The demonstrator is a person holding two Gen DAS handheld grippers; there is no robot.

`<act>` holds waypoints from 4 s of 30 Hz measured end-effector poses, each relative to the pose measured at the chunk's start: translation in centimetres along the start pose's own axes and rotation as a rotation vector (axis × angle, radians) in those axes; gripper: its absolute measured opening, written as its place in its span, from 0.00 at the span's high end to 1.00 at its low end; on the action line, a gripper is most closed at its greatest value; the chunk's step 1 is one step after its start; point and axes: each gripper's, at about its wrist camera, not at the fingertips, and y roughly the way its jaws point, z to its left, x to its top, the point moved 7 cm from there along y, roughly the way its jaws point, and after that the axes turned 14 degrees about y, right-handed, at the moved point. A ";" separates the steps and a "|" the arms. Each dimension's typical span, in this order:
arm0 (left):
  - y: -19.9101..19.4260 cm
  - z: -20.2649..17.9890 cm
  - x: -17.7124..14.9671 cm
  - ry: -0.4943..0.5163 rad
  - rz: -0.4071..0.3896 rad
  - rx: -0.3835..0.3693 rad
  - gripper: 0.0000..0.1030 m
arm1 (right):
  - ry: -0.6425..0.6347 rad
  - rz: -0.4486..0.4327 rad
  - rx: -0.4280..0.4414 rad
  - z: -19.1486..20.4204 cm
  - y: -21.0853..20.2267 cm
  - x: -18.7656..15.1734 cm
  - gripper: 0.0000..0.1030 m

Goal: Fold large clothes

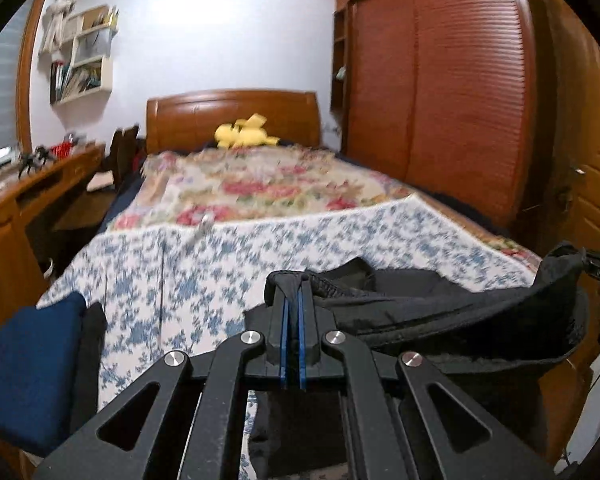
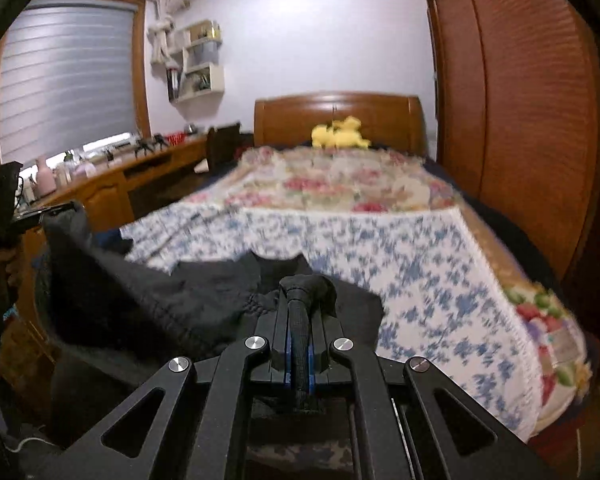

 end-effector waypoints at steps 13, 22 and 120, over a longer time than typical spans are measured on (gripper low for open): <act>10.2 3.3 -0.7 -0.080 0.034 0.039 0.96 | 0.044 0.022 -0.074 -1.7 17.8 7.1 0.96; 15.8 4.7 1.2 -0.088 0.011 0.068 0.96 | 0.068 0.011 -0.141 -3.4 29.3 9.2 0.95; 22.6 -2.9 -3.8 -0.003 0.097 -0.160 0.24 | -0.061 0.342 -0.243 0.4 46.8 8.4 0.54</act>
